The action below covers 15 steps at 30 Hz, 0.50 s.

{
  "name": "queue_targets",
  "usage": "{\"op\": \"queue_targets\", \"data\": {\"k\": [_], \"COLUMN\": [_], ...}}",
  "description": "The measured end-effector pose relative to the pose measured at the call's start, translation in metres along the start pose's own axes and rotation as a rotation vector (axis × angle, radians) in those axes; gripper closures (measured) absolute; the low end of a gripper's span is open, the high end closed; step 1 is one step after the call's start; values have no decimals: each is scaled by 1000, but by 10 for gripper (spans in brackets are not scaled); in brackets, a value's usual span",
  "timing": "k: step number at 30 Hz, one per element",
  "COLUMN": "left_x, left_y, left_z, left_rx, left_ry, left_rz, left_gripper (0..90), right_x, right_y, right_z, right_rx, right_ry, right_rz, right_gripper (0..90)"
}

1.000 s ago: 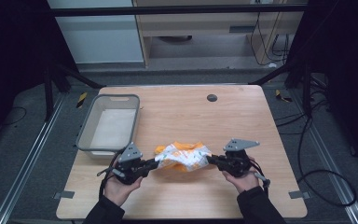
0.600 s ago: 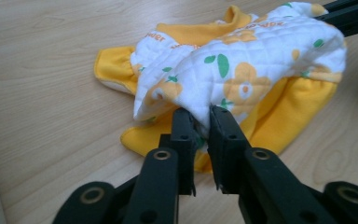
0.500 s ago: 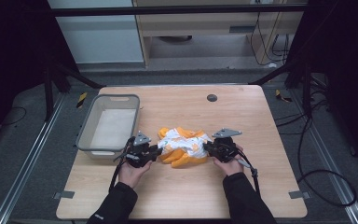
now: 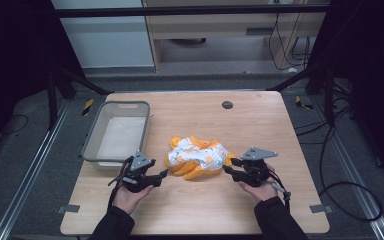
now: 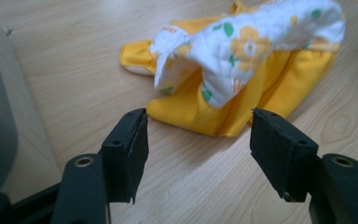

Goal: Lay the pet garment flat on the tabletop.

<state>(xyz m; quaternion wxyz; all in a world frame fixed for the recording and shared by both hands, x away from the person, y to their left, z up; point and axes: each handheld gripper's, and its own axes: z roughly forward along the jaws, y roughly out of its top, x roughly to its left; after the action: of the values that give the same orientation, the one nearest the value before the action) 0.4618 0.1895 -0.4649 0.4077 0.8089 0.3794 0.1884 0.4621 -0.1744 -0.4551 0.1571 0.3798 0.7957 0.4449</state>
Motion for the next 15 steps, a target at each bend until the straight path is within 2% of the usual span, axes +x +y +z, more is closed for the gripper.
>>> {"op": "queue_targets", "data": {"k": [3, 4, 5, 6, 12, 15], "left_x": [-1, -2, -2, -3, -2, -1], "left_y": [-1, -1, -1, -2, -2, -2], "left_z": [8, 16, 16, 23, 36, 38], "left_rx": [19, 35, 35, 48, 49, 41], "left_ry": [7, 27, 27, 36, 49, 42], "left_rz": [6, 26, 26, 39, 51, 53], "left_gripper": [374, 381, 390, 395, 442, 484], "right_x": [0, 0, 0, 0, 0, -1], "right_y": [-6, -12, -12, -16, -19, -19], "right_z": [4, 10, 10, 18, 33, 38], "right_rx": [12, 38, 38, 57, 76, 77], "right_ry": [-4, -4, -4, 9, 15, 25], "right_rz": [-4, 0, 0, 9, 11, 19], "right_gripper": [533, 521, 521, 515, 511, 522]}}
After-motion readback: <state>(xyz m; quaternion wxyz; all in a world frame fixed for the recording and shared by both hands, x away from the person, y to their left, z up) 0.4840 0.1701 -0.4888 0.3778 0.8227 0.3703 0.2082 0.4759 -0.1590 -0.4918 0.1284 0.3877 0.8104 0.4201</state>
